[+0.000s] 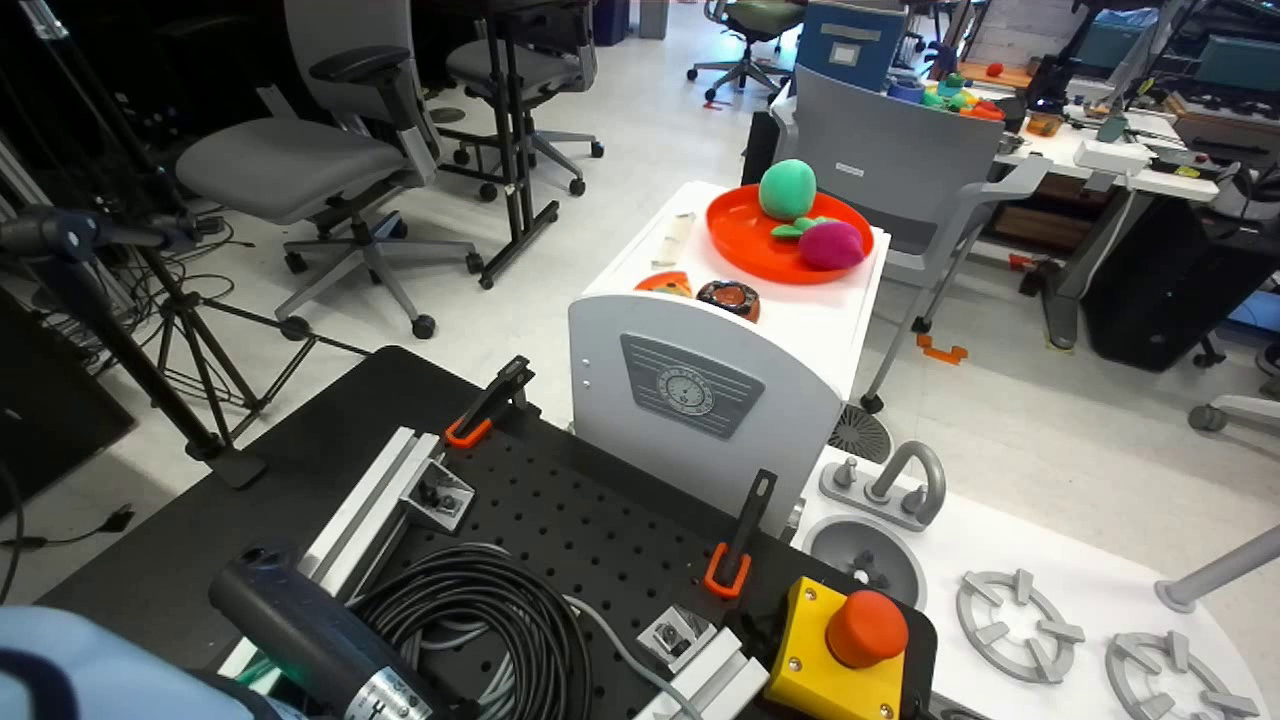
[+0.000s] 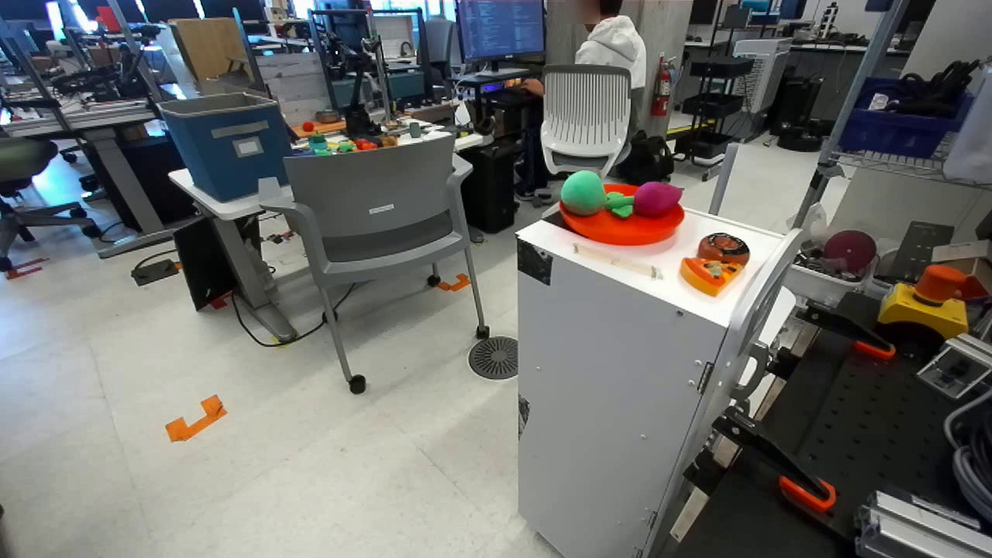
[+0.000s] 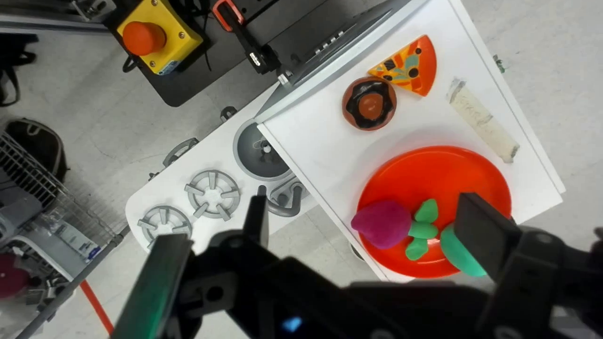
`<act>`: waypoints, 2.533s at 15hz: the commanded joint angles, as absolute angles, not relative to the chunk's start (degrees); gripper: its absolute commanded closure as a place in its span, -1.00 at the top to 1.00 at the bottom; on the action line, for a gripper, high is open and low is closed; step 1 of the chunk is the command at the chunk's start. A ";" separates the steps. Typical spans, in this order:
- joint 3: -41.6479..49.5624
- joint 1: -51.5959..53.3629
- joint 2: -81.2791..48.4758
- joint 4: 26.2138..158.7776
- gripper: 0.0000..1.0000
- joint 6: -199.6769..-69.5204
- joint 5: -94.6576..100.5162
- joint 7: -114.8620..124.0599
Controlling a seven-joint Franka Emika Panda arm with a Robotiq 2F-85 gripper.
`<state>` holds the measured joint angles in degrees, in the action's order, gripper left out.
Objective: Remove the green plushie from the orange plate
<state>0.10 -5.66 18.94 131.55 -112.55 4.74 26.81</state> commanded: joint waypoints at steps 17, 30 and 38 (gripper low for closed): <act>-2.23 -5.86 24.30 132.00 1.00 -113.63 2.52 25.96; -3.87 -5.48 24.16 132.67 1.00 -115.73 1.99 29.01; -2.70 -6.67 14.76 124.19 1.00 -113.60 1.50 36.24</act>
<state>-3.35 -6.17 19.13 128.85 -115.33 1.92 35.10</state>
